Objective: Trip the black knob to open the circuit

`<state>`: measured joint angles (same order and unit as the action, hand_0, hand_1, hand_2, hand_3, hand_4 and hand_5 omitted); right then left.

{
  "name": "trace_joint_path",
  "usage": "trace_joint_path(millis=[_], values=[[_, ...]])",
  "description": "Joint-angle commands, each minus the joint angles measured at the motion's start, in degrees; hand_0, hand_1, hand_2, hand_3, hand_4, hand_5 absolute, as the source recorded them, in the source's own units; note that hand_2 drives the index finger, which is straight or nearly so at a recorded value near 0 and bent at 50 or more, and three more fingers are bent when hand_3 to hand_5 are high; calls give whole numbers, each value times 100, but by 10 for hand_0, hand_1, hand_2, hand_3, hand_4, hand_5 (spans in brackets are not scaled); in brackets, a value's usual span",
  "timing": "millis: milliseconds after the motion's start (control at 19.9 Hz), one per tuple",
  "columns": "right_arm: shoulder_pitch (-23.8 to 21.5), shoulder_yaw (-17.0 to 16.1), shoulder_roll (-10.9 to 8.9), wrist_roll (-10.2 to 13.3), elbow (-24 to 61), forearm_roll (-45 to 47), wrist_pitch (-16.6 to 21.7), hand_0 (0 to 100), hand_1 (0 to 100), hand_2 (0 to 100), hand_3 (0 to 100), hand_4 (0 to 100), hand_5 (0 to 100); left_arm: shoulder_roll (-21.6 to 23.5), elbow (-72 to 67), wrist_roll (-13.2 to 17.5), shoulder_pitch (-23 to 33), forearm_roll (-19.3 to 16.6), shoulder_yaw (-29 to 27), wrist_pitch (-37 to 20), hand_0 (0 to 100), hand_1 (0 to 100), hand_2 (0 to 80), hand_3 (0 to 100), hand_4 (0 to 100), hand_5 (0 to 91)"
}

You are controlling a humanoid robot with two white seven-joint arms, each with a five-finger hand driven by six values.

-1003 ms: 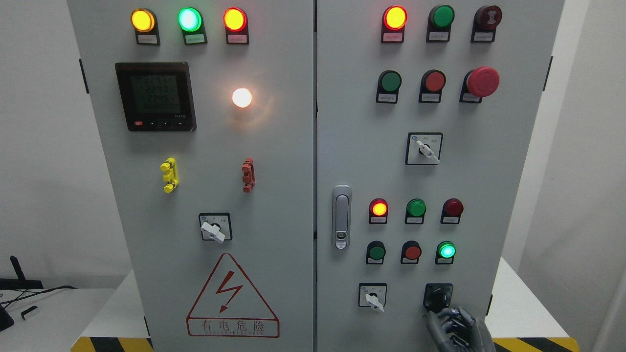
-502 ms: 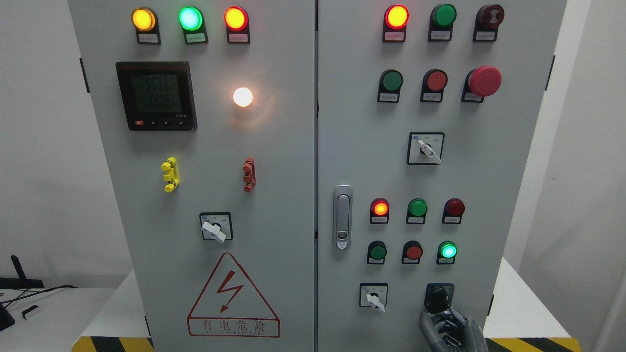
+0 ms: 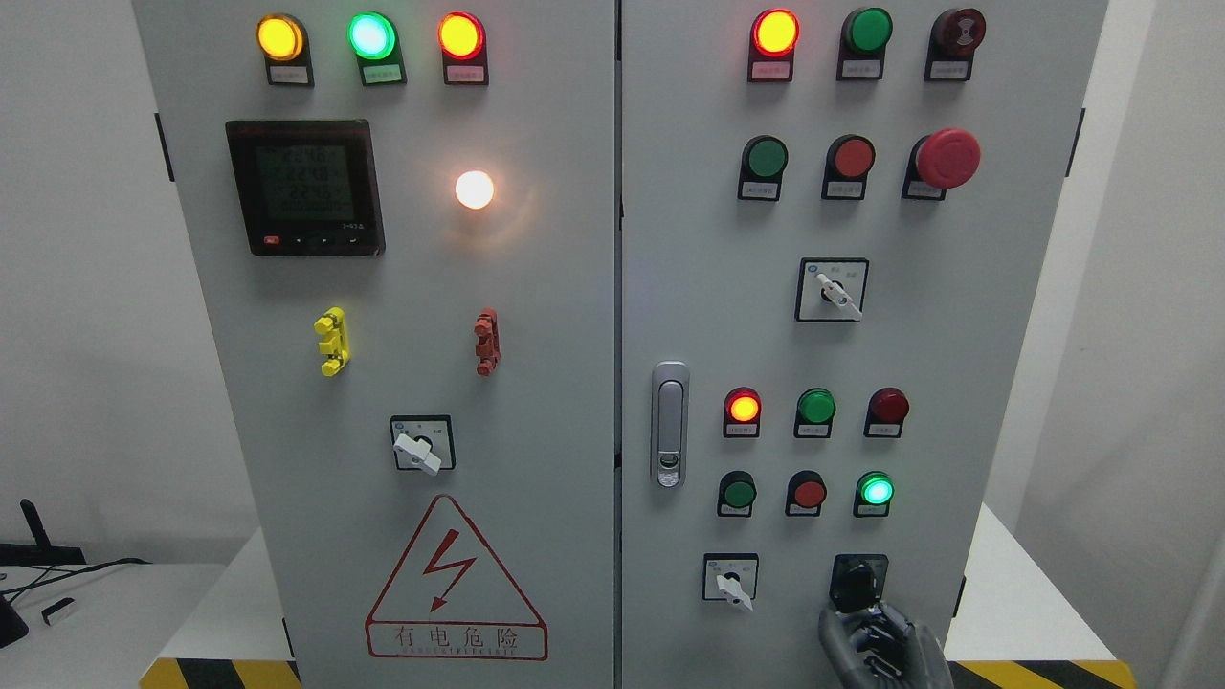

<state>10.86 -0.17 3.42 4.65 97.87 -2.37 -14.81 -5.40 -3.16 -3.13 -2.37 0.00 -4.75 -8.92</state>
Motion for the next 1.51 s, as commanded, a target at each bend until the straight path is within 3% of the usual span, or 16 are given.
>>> trace_joint_path(millis=[0, 1455], values=[[-31, -176, 9, -8, -31, -9, 22, 457, 722, 527, 854, 776, 761, -5, 0, -4, 0, -176, 0, -5, 120, 389, 0, 0, 0, 0], [-75, -457, -26, -35, -48, -9, 30, 463, 722, 520, 853, 775, 761, 4, 0, -4, 0, -176, 0, -5, 120, 389, 0, 0, 0, 0]])
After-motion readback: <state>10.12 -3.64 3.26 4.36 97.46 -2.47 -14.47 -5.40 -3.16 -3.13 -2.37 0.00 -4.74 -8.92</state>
